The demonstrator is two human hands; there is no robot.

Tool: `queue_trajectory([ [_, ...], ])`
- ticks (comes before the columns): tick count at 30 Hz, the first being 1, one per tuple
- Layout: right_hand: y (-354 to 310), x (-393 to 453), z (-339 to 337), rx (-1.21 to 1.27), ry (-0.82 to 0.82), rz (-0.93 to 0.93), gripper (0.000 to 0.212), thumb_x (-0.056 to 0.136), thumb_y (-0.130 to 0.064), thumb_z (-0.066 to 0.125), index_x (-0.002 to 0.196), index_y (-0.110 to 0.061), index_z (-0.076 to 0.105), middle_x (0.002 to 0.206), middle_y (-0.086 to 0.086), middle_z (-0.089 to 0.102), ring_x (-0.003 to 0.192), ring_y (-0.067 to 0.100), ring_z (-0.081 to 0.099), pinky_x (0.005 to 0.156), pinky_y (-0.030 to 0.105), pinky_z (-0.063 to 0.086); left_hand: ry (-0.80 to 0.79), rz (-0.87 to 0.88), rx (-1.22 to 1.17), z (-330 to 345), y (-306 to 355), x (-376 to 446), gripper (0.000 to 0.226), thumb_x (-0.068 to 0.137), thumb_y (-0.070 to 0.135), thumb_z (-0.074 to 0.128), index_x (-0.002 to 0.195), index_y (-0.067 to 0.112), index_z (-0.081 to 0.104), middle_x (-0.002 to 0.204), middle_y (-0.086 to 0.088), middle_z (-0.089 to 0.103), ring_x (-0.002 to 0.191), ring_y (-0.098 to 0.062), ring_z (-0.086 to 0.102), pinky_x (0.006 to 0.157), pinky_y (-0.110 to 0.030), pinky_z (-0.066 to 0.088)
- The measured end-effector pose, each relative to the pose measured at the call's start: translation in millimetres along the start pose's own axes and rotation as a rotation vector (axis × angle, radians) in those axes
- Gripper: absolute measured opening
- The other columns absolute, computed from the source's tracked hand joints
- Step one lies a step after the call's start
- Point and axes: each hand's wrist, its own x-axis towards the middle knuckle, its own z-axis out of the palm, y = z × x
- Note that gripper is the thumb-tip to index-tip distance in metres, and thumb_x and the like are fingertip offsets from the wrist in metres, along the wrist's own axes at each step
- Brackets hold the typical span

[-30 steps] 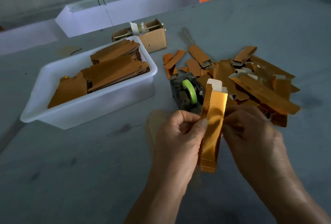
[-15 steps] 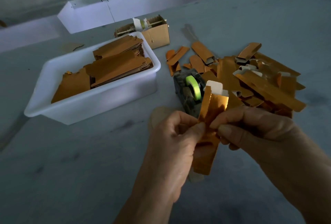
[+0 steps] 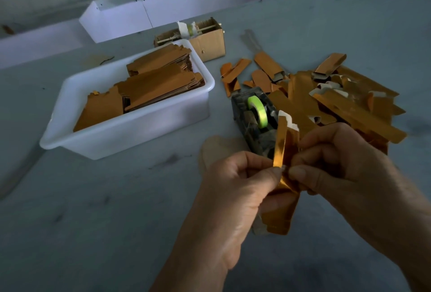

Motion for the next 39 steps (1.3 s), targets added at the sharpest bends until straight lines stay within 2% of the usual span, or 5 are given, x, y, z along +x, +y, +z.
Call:
queue_trajectory([
  [9, -4.2, -3.6, 2.8, -0.127, 0.013, 0.059, 0.027, 0.067, -0.033, 0.07, 0.085, -0.034, 0.049, 0.078, -0.027, 0.066, 0.069, -0.007, 0.062, 0.05, 0.015, 0.047, -0.067, -0.016, 0.067, -2.4, -1.4, -3.7, 0.032, 0.066, 0.022, 0.083, 0.088, 0.004, 0.069, 0.084, -0.01, 0.075, 0.079, -0.021, 0.074, 0.072, -0.029, 0.059],
  [12, -4.7, -4.7, 3.5, -0.15, 0.016, 0.054, 0.027, 0.071, -0.027, 0.072, 0.084, -0.033, 0.049, 0.078, -0.028, 0.066, 0.07, -0.007, 0.062, 0.051, 0.015, 0.046, 0.02, 0.044, 0.079, 0.8, -6.8, -2.7, 0.013, 0.078, 0.016, 0.072, 0.084, 0.005, 0.068, 0.079, -0.011, 0.075, 0.075, -0.023, 0.074, 0.067, -0.028, 0.059],
  [27, -18.1, -7.2, 8.2, -0.441, 0.121, 0.134, 0.044, 0.053, -0.061, 0.066, 0.08, -0.033, 0.046, 0.056, -0.011, 0.057, 0.051, 0.0, 0.054, 0.045, 0.015, 0.038, 0.233, 0.355, 0.308, 9.8, -19.5, -10.0, 0.014, 0.089, 0.009, 0.063, 0.077, 0.012, 0.067, 0.064, 0.002, 0.071, 0.057, -0.01, 0.07, 0.051, -0.02, 0.054],
  [33, -11.9, -5.8, 11.8, -0.037, 0.059, 0.178, 0.046, 0.046, -0.063, 0.058, 0.082, -0.034, 0.059, 0.075, -0.01, 0.068, 0.069, -0.002, 0.062, 0.057, 0.017, 0.044, 0.18, 0.304, 0.319, 4.1, -11.4, -11.7, 0.012, 0.09, 0.023, 0.064, 0.079, 0.021, 0.069, 0.072, -0.002, 0.072, 0.063, -0.021, 0.072, 0.058, -0.048, 0.06],
  [39, -12.3, -0.1, 18.0, -0.007, 0.006, 0.123, 0.014, 0.076, -0.04, 0.052, 0.087, -0.045, 0.058, 0.081, -0.024, 0.062, 0.075, -0.005, 0.059, 0.057, 0.015, 0.043, 0.105, 0.213, 0.195, -8.5, -9.1, -5.0, 0.01, 0.089, 0.011, 0.062, 0.093, 0.019, 0.066, 0.074, -0.006, 0.073, 0.069, -0.017, 0.073, 0.049, -0.023, 0.053],
])
